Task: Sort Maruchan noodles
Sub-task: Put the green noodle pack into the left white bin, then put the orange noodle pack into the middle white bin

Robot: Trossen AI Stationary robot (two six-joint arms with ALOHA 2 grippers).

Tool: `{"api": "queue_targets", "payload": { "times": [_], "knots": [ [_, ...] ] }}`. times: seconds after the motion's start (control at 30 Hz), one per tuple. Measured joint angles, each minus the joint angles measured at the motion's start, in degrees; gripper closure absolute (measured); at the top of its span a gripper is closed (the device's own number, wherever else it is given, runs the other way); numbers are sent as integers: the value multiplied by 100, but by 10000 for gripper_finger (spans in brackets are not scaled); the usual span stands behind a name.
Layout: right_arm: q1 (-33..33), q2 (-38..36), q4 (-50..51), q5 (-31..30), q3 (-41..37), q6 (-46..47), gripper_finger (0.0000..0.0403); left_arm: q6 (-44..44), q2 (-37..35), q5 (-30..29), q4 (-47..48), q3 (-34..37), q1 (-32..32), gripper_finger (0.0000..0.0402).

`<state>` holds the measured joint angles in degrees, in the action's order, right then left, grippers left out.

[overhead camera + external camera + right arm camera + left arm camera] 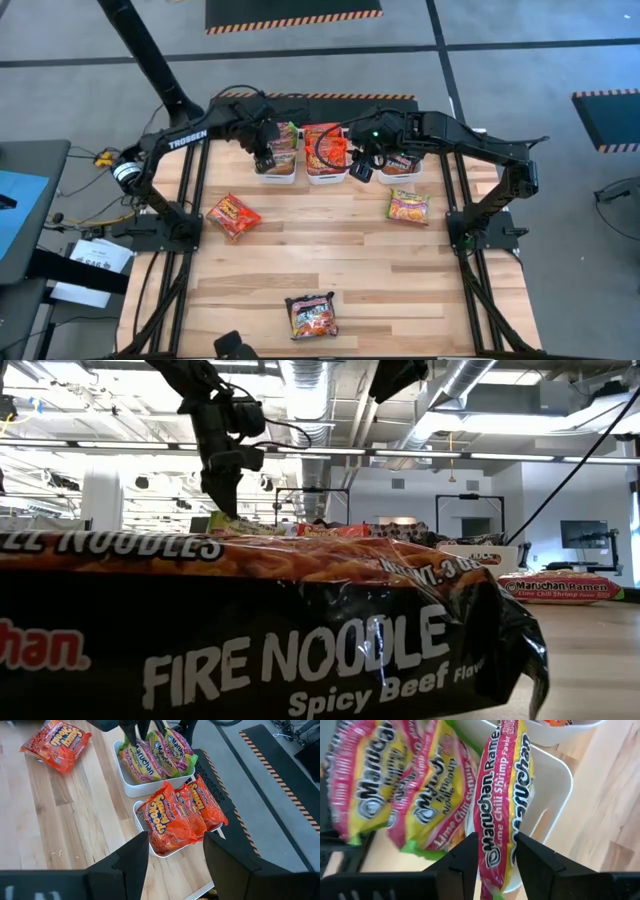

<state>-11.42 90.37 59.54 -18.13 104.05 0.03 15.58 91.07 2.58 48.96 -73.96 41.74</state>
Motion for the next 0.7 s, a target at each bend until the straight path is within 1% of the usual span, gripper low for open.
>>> {"api": "queue_targets", "payload": {
  "times": [0.17, 0.27, 0.6, 0.7],
  "knots": [
    [0, 0, 1, 0, 0, -2, 188, 25, 0, -284, 20, -241, 22, 287],
    [0, 0, 1, 0, 0, 0, 188, 23, -2, -323, 70, -375, 35, 287],
    [1, 0, 5, 0, 0, -1, 188, 7, -2, -284, 1141, -1134, 37, 287],
    [0, 0, 8, 0, 0, -2, 188, -33, -3, -15, 1671, -1389, 37, 287]
  ]
}}
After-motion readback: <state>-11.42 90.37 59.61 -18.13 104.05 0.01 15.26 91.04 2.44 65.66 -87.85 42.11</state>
